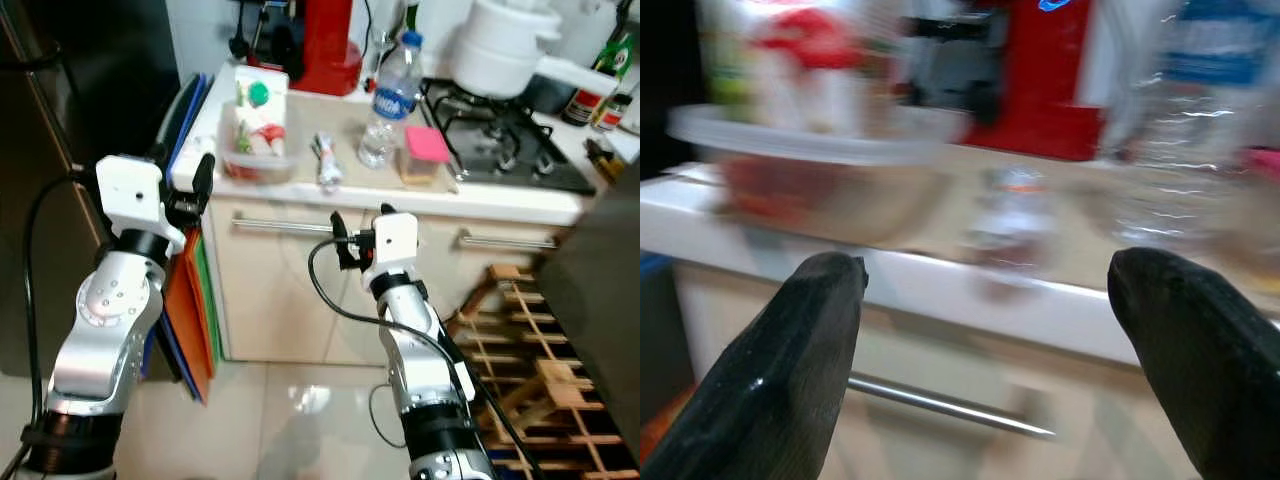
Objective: Restocking fridge
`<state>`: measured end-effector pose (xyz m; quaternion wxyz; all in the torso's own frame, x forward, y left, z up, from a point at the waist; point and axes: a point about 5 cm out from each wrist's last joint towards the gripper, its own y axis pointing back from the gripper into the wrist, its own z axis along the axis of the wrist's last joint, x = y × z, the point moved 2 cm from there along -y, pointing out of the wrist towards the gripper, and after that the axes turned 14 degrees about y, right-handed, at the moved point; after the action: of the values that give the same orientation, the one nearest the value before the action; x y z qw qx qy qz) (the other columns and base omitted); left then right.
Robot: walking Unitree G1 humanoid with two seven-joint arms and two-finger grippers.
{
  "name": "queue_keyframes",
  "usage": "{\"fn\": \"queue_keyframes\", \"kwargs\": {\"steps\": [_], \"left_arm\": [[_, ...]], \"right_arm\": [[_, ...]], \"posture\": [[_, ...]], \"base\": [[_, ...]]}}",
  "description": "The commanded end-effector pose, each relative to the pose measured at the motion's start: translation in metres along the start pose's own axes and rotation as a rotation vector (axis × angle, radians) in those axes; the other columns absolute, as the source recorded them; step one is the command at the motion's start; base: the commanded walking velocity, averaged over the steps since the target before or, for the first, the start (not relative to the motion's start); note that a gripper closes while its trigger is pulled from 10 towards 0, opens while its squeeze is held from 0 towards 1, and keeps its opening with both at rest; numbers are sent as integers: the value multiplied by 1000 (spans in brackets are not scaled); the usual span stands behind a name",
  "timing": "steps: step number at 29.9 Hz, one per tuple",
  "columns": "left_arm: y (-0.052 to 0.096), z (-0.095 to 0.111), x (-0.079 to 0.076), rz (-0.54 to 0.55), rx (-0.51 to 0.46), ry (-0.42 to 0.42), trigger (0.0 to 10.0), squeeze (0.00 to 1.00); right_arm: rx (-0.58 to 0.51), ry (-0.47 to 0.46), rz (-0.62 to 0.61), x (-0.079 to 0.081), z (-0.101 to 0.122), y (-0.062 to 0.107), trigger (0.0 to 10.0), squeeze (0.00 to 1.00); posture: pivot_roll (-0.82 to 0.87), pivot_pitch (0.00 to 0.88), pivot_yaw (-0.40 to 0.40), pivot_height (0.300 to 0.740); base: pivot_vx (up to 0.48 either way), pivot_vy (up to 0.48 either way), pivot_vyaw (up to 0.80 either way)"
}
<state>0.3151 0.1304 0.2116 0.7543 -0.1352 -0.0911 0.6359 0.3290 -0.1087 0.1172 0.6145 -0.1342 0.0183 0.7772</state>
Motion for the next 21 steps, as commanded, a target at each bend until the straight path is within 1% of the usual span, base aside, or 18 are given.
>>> {"fn": "queue_keyframes", "kwargs": {"steps": [1,2,5,10,16,21], "left_arm": [[-3,1,-5,-22,13,-1,10000,0],[-3,2,-6,-27,2,16,10000,0],[-1,4,-8,-38,-3,30,10000,0],[-1,6,-10,-46,-13,27,10000,0],[-3,11,-9,-57,-32,27,10000,0],[-6,14,-12,-90,-32,39,10000,0]], "right_arm": [[-21,3,12,2,6,-2,10000,0],[-17,1,7,1,5,-1,10000,0],[-14,1,6,1,4,-1,10000,0],[-11,2,10,2,3,-1,10000,0],[-20,6,12,2,5,-1,10000,0],[-15,8,9,1,2,1,10000,0]], "posture": [[87,0,-69,740],[87,0,-65,740],[87,0,-62,740],[91,0,-59,740],[89,0,-50,740],[86,0,-47,740]], "base": [[0,0,0],[0,0,0],[0,0,0],[0,0,0],[0,-430,0],[259,-400,0]]}}
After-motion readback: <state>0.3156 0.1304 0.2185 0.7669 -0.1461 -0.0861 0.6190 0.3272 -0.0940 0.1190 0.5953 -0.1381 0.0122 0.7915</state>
